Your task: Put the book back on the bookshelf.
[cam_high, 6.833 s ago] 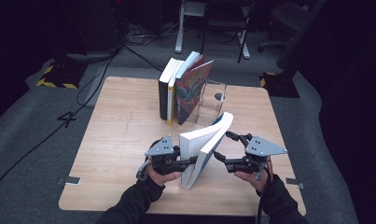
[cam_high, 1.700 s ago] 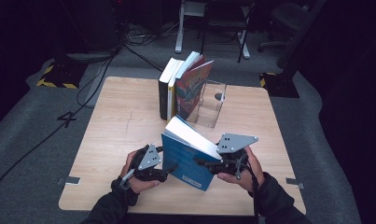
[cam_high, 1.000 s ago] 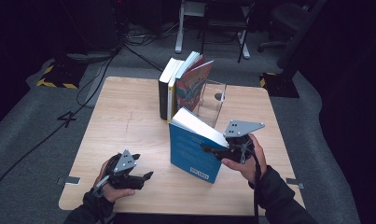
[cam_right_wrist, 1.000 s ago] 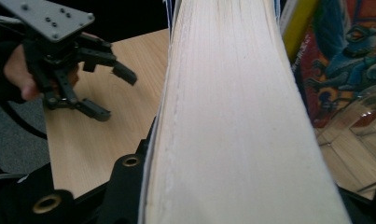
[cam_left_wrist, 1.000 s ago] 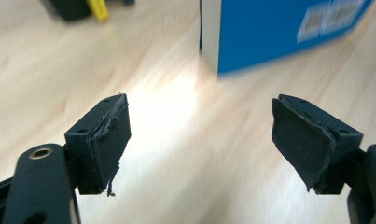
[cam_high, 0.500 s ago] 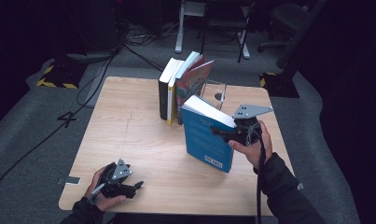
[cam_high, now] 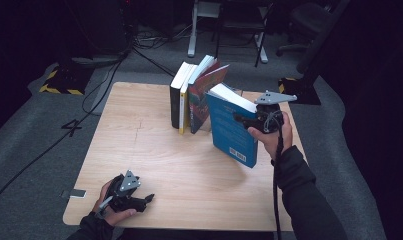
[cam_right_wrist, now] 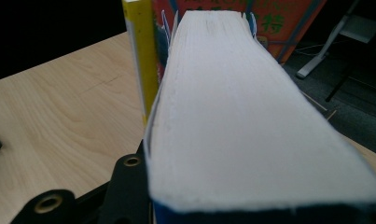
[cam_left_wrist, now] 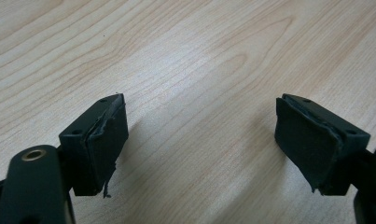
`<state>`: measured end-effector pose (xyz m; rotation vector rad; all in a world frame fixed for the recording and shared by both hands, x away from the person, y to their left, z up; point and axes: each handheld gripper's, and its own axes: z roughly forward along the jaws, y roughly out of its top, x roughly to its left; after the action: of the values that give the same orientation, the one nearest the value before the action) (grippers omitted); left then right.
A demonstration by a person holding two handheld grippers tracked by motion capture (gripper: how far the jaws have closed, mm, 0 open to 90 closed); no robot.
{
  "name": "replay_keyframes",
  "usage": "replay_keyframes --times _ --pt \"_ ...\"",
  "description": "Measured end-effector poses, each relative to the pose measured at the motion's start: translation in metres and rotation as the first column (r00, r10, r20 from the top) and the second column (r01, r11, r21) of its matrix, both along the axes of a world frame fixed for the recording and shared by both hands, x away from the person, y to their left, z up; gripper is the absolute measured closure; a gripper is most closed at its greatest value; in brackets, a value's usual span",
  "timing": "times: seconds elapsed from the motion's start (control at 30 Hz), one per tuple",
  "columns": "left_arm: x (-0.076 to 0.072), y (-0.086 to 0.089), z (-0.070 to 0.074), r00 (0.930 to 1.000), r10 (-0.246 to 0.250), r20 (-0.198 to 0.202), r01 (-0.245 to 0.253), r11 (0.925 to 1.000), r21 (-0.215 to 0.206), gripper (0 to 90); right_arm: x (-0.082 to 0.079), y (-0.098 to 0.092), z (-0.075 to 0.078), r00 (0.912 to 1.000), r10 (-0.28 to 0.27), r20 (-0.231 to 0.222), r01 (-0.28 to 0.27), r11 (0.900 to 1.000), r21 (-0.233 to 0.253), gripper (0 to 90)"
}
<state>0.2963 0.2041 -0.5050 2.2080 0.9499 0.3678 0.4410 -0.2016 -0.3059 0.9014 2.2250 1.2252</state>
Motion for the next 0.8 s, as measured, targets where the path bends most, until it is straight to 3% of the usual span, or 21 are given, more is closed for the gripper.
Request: replay_keyframes --times 0.23,0.47,0.63,0.8 --pt "0.0 0.0 0.0 1.0 -0.008 0.002 0.008 1.0 0.001 18.2 0.02 0.0 0.0 0.9976 -0.067 0.014 0.067 0.997 0.034 60.9" --pt "0.0 -0.001 0.0 0.9999 -0.015 0.002 0.015 0.9999 0.0 18.1 0.043 -0.005 0.004 0.9893 -0.145 0.02 0.143 0.986 0.084 60.8" --pt "0.0 -0.001 0.0 0.9998 -0.019 0.004 0.019 0.9998 0.002 18.3 0.051 -0.001 0.006 0.9853 -0.163 0.053 0.156 0.981 0.113 60.8" --pt "0.0 -0.001 0.0 0.9997 -0.025 0.004 0.025 0.9997 0.001 18.9 0.063 0.003 0.009 0.9806 -0.188 0.055 0.181 0.977 0.115 60.7"
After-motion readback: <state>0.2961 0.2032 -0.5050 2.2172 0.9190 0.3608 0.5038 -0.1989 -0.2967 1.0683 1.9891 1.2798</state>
